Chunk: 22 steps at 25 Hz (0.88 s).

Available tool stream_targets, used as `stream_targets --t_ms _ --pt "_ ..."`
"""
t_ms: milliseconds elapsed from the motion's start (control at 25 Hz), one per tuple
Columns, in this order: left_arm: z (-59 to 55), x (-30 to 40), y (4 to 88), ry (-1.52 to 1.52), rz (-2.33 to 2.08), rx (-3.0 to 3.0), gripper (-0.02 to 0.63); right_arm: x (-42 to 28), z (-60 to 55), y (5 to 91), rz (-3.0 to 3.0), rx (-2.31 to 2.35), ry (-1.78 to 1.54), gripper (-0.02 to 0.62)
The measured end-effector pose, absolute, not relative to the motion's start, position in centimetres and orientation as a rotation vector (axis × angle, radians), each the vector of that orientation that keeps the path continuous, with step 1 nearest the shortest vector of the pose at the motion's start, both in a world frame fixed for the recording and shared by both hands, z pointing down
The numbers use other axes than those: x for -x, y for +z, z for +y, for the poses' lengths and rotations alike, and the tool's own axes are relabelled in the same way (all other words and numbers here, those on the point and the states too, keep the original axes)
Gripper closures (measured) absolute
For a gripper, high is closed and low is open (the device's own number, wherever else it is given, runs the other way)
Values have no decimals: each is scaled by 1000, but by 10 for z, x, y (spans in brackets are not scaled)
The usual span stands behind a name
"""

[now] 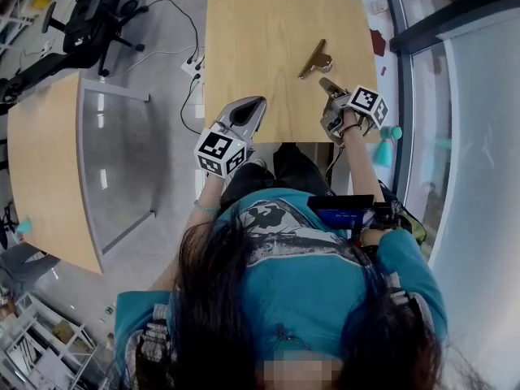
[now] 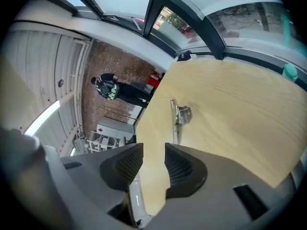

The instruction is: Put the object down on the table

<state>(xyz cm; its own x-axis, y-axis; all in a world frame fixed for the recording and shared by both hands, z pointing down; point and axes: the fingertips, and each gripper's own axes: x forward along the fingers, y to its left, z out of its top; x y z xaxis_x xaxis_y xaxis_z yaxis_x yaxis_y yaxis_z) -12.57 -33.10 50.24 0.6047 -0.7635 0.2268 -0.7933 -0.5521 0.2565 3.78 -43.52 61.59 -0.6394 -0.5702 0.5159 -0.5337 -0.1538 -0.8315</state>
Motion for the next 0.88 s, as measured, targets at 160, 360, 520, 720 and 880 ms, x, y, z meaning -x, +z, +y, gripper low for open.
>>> stream_targets --t_ms 160,360,520,720,880 --pt "-292 126 502 136 -1167 -2542 603 -22 -374 578 2046 1244 -1886 471" --pt "-254 113 513 164 -1069 -2569 603 -17 -311 570 2024 1244 -1855 554" --pt "-220 107 511 156 -1017 -2578 603 -8 -250 568 2053 1259 -1871 565" --pt "-193 90 507 146 -1001 -2583 603 -14 -206 567 2143 1294 -1850 569" --pt "-172 77 496 131 -1045 -2590 603 -24 -179 558 2235 1302 -1805 571"
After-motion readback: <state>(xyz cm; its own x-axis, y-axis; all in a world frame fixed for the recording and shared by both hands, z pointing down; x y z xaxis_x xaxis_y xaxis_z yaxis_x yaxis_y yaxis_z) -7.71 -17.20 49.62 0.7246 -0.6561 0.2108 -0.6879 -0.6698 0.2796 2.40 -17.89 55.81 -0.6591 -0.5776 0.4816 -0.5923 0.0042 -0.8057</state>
